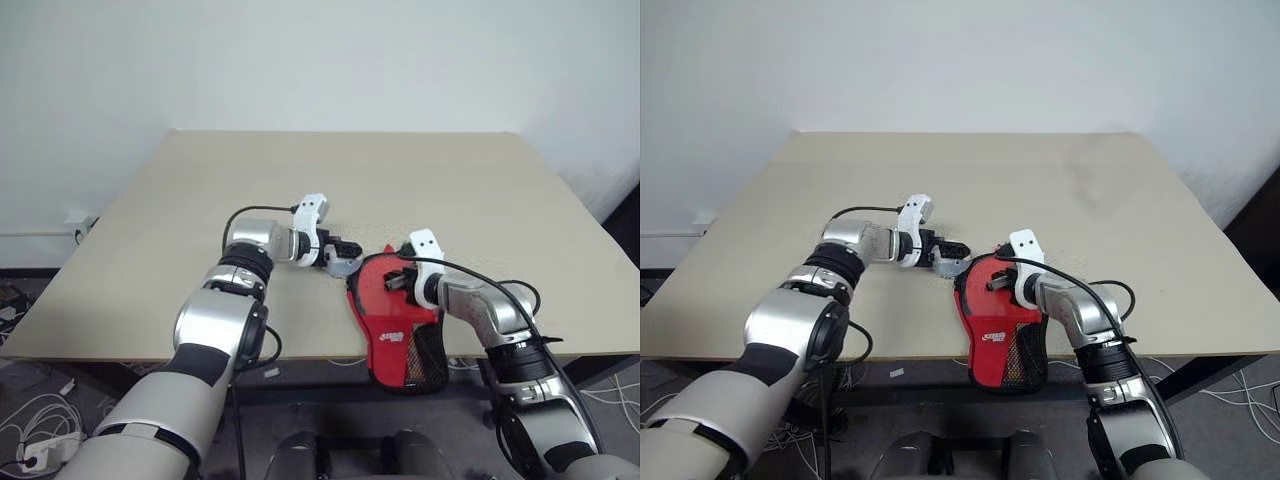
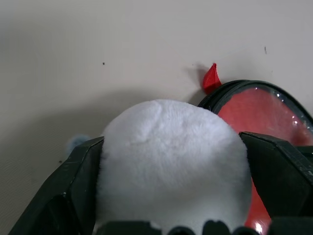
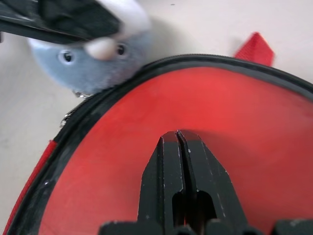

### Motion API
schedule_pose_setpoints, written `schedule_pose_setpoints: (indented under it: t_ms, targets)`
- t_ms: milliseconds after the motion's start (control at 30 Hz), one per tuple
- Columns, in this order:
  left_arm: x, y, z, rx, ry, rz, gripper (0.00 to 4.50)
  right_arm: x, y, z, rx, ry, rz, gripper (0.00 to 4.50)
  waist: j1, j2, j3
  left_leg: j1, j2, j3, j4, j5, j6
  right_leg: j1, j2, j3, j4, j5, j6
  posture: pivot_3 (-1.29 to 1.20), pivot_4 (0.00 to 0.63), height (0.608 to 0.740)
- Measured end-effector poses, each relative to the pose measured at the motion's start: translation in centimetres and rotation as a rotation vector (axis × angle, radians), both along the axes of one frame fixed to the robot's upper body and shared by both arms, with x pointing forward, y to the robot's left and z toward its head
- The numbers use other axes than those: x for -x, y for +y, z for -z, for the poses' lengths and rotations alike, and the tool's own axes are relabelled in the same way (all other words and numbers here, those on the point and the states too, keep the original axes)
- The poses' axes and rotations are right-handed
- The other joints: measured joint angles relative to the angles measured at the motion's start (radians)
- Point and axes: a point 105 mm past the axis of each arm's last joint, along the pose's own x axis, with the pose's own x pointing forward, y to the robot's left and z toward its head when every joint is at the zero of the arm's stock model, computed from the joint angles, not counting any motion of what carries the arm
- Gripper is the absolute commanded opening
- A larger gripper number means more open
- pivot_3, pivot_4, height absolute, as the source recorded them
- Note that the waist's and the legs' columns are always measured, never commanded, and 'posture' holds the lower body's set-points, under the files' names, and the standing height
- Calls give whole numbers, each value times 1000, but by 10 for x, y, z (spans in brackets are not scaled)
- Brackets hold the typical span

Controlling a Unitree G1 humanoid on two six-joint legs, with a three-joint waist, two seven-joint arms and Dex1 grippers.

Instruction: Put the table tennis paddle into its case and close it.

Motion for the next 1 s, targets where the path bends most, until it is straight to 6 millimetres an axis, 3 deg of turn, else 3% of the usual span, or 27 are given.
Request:
schedule_pose_setpoints:
  t_ms: [400, 767, 800, 1000]
  targets:
    - [1, -6, 8, -84, -29, 36, 4445, 1, 5, 1, 22, -16, -20, 0, 0, 0, 0, 0, -2, -14, 2, 0, 0, 4, 0, -3, 0, 0, 0, 0, 0, 724]
    - [2, -11, 8, -62, -18, 36, 1275, 1, 7, 2, 25, -21, -20, 0, 0, -1, 0, 0, -2, -17, 3, -1, 1, 6, 0, -5, -1, -1, 1, 0, 0, 724]
    - [0, -10, 7, -68, -22, 19, 1104, 0, 7, 2, 25, -21, -20, 0, 1, -1, 0, 0, -2, -17, 4, -1, 1, 6, 0, -5, -1, -1, 1, 0, 0, 724]
    - [-7, -10, 5, -79, -54, -34, 1104, 1, 8, 2, 21, -14, -23, 0, 1, -1, 0, 0, -2, -17, 4, -1, 2, 7, 0, -6, -1, -1, 1, 0, 0, 724]
